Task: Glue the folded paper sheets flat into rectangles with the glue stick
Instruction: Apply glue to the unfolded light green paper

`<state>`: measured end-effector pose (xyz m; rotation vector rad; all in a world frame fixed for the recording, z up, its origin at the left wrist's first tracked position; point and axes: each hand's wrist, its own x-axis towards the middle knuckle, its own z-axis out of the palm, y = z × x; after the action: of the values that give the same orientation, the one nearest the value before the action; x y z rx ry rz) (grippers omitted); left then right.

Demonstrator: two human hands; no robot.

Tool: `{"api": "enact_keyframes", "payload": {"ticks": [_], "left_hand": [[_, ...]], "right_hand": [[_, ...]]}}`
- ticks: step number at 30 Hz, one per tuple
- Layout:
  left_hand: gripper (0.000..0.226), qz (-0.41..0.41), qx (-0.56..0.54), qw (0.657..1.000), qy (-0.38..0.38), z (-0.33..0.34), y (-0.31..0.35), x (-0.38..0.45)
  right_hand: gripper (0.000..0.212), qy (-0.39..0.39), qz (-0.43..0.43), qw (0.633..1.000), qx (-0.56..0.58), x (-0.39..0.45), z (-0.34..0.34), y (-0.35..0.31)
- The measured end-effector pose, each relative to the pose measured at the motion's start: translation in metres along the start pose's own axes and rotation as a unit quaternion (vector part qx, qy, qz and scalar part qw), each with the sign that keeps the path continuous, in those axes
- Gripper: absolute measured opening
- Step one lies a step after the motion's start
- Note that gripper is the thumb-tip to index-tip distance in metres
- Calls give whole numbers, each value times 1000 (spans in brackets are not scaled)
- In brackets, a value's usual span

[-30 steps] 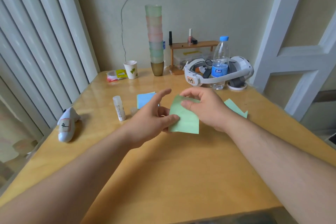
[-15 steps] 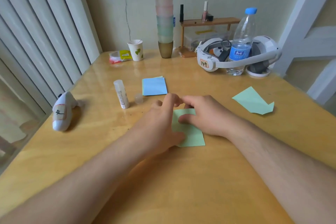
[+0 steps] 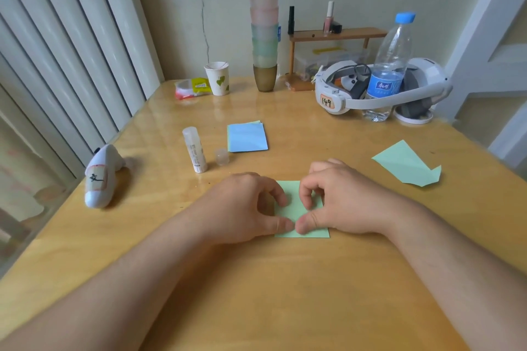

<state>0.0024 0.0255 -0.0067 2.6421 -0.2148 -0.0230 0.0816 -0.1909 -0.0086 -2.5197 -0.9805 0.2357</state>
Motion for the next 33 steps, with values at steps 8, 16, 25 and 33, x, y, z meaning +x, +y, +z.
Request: {"api": "enact_keyframes", "payload": {"ticks": [8,16,25,33], "left_hand": [[28,23,-137,912,385,-40,-37,1],[64,-256,-255,893,270,-45,-67,8],[29,-81,-373,895,231,-38,-31,6],[41,40,-516,853,63,3,1,8]], "right_hand": [[49,42,-7,991,130,5,3,0],[48,102,-23,980,170,10,9,-5],[30,165,-34,941,295,11,14,-11],[67,104,-63,909,398,13,16,-23]]}}
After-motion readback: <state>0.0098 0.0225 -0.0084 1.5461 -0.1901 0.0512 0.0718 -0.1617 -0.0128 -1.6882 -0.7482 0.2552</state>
